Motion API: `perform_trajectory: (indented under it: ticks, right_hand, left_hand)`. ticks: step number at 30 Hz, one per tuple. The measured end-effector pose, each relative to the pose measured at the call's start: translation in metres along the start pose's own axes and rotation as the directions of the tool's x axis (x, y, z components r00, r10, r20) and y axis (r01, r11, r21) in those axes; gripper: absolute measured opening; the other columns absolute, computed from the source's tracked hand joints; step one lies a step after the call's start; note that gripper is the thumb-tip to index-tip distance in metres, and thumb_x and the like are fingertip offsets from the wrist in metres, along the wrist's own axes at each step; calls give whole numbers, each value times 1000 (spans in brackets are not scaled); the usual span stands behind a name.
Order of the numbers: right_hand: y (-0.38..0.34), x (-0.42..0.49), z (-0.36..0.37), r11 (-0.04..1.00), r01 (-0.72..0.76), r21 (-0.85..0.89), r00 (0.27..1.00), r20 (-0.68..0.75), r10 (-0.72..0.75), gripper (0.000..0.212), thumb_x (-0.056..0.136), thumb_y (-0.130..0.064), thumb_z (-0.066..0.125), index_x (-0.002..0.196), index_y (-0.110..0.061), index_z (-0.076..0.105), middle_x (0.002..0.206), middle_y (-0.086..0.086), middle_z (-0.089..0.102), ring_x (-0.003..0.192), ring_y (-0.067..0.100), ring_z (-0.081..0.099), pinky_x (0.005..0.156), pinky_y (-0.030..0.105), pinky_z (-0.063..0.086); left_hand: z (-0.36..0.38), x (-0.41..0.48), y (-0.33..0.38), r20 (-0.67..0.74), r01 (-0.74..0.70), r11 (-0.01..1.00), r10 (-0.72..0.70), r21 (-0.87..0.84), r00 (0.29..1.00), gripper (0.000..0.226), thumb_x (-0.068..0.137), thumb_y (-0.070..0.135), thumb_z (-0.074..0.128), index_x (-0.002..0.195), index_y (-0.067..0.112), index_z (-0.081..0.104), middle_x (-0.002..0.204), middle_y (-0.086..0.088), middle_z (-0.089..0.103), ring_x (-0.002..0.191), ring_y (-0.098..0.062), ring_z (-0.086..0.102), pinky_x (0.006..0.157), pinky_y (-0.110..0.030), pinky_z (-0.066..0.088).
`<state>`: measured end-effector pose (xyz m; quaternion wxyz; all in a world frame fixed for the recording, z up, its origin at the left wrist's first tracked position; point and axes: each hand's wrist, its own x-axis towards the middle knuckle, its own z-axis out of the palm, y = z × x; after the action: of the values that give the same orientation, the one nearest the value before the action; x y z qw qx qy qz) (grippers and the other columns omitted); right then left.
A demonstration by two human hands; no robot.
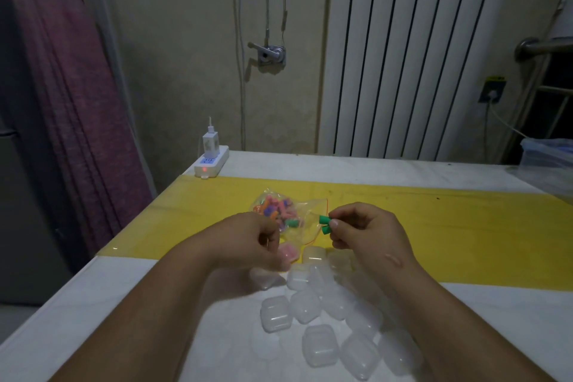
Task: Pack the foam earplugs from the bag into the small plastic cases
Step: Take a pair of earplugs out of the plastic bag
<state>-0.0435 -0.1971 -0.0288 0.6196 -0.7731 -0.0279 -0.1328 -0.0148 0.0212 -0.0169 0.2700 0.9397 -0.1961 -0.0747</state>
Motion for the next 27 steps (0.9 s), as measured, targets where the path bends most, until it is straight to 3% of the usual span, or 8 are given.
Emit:
perform_trajectory:
  ticks: [3, 5, 8, 12, 16, 20, 23, 27]
  right_hand:
    - [-1, -1, -1, 1000, -10, -7, 1000, -4, 10, 15, 86, -1, 69, 80, -15, 72, 74, 8, 74, 63, 18, 67, 70, 36, 60]
    - [-3, -2, -3, 999, -6, -37, 1000, -7, 6, 12, 83, -4, 72, 79, -15, 72, 72, 5, 73, 61, 15, 65, 67, 33, 57]
    - [-6, -2, -5, 995, 11, -94, 1000, -13, -13, 12, 82, -6, 73, 75, -16, 72, 65, 1, 70, 56, 13, 61, 62, 31, 52]
    - [-9, -2, -8, 994, 18, -105, 1000, 0, -18, 15, 87, -5, 67, 81, -19, 70, 71, 3, 70, 56, 13, 61, 63, 34, 56]
    - [-14, -5, -5, 998, -14, -63, 998, 65, 18, 20, 89, -1, 63, 82, -16, 74, 75, 4, 69, 58, 12, 63, 62, 26, 58]
    - [-18, -8, -2, 995, -88, 56, 988, 129, 80, 21, 88, 3, 62, 78, -11, 74, 72, 8, 69, 59, 15, 62, 61, 30, 57]
    - [-19, -10, -3, 984, -128, 124, 971, 218, 99, 11, 88, -3, 67, 80, -5, 75, 65, 6, 67, 57, 14, 60, 56, 26, 52]
    - [-16, -10, -2, 991, -102, 88, 972, 221, 80, 7, 85, -5, 72, 81, -8, 77, 63, 1, 68, 57, 9, 61, 58, 21, 52]
  left_hand:
    - [1, -4, -1, 95, 15, 999, -18, 37, 995, 29, 61, 36, 84, 76, 29, 60, 72, 11, 59, 65, -8, 54, 60, -28, 47]
    - [0, -4, 0, 48, 3, 987, 5, -159, 999, 19, 66, 25, 80, 78, 24, 66, 72, 7, 62, 66, -11, 58, 62, -32, 52]
    - [-1, -4, 6, -69, -62, 844, 30, -533, 997, 13, 75, 8, 74, 87, 16, 75, 79, 6, 70, 73, -9, 65, 66, -25, 53]
    - [3, -5, 9, -179, -197, 657, 95, -728, 979, 23, 76, -2, 72, 91, 15, 75, 113, -9, 68, 93, -14, 65, 77, -24, 53]
    - [12, -1, 12, -225, -219, 579, 62, -785, 972, 24, 74, -6, 75, 89, 13, 70, 114, -18, 66, 104, -29, 62, 91, -40, 52]
    - [19, 5, 16, -294, -271, 519, 40, -811, 955, 29, 71, -16, 73, 82, 6, 58, 101, -11, 72, 104, -24, 64, 88, -35, 54]
    - [22, 7, 18, -327, -303, 523, 48, -797, 944, 28, 64, -3, 77, 83, 7, 58, 100, -9, 72, 96, -20, 67, 85, -32, 55]
    - [23, 6, 21, -345, -307, 605, 57, -734, 937, 24, 62, 7, 78, 82, 15, 67, 103, -21, 68, 93, -25, 65, 86, -45, 51]
